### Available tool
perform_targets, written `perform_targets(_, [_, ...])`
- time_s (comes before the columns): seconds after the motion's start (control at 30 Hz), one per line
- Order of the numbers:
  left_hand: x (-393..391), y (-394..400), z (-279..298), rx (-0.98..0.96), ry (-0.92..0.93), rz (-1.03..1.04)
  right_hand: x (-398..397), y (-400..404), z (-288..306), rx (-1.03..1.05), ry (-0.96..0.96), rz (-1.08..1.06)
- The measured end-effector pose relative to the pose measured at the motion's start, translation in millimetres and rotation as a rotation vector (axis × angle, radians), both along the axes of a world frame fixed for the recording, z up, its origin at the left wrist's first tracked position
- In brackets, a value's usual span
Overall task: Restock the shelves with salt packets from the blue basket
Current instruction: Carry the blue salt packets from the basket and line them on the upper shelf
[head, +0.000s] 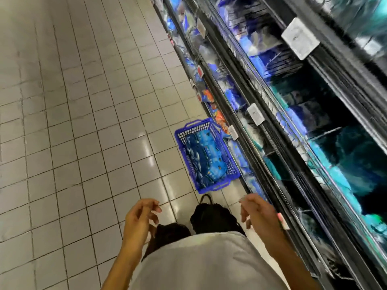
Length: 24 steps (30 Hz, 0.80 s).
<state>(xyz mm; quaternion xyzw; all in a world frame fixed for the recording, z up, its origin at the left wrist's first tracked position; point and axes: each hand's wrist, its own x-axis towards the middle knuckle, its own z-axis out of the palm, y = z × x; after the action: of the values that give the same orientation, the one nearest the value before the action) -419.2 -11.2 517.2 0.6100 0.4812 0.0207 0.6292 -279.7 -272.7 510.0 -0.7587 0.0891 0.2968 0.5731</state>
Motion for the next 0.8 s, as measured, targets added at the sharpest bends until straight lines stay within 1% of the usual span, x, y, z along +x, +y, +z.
perform_targets(0.1, [28.1,18.5,-1.8,-0.012,0.012,0.022,35.5,34.4,-2.9,0.022,-0.004,0.063])
perform_targets(0.23, [74.7,43.0,-15.8,-0.031,0.028,-0.001,64.8,75.8,-20.7,0.040,0.036,0.071])
perform_targets(0.33, [116.8,54.8,-36.2,-0.048,0.045,-0.084,84.2,103.6,-47.6,0.022,0.092,0.047])
perform_targets(0.47, [171.8,63.6,-85.0,-0.069,0.152,-0.286,107.3,134.2,-94.3,-0.057,0.175,-0.048])
perform_targets(0.6, [220.8,70.1,-168.8,-0.118,0.229,-0.422,135.0,153.4,-181.2,-0.196,0.225,-0.126])
perform_targets(0.7, [251.2,73.2,-254.0,-0.114,0.327,-0.515,153.0,162.4,-273.2,-0.330,0.235,-0.230])
perform_targets(0.8, [279.9,76.1,-349.7,-0.014,0.386,-0.700,162.5,170.9,-379.9,-0.416,0.324,-0.195])
